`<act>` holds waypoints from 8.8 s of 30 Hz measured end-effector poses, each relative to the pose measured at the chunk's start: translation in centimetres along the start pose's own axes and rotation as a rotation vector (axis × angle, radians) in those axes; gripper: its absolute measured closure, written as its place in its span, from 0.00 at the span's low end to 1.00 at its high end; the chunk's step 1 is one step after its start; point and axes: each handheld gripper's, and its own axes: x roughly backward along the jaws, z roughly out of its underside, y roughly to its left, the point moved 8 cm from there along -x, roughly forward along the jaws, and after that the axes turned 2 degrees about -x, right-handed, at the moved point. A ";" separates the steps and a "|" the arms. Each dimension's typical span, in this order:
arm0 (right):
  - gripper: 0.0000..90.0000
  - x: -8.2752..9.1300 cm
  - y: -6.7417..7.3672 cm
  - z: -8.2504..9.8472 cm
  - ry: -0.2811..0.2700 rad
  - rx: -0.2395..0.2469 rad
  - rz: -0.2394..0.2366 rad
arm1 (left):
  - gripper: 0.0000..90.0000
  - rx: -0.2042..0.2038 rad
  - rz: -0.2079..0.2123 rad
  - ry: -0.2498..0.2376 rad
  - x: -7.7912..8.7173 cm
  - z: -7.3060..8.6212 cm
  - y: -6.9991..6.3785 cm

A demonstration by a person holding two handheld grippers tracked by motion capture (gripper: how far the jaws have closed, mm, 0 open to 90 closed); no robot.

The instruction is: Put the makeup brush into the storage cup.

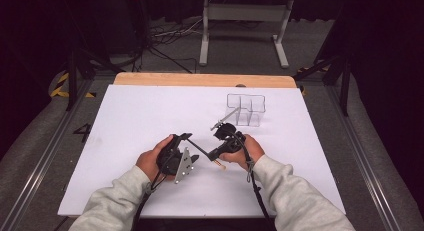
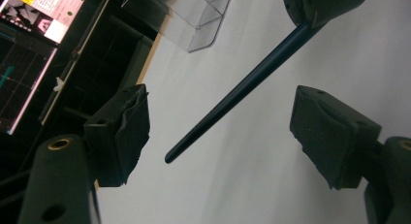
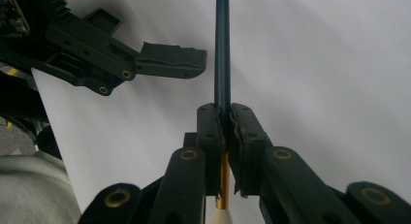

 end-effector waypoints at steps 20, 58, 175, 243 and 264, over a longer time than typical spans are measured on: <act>0.93 -0.5 0.3 -1.6 0.028 0.016 0.024 | 0.67 -0.283 -0.050 0.114 -0.7 -0.5 -1.4; 0.92 -0.2 1.2 -2.0 -0.006 0.038 0.032 | 0.92 -0.156 0.091 0.121 -1.1 -0.1 -2.1; 0.12 9.5 -7.0 14.5 -0.692 0.238 0.543 | 0.92 0.726 0.187 -0.365 -1.9 -4.4 9.8; 0.12 10.5 -6.9 14.6 -0.741 0.243 0.540 | 0.92 0.684 0.258 -0.470 -9.2 -16.1 11.7; 0.12 10.6 -6.9 14.6 -0.745 0.241 0.537 | 0.92 0.693 0.266 -0.474 -11.0 -17.5 11.8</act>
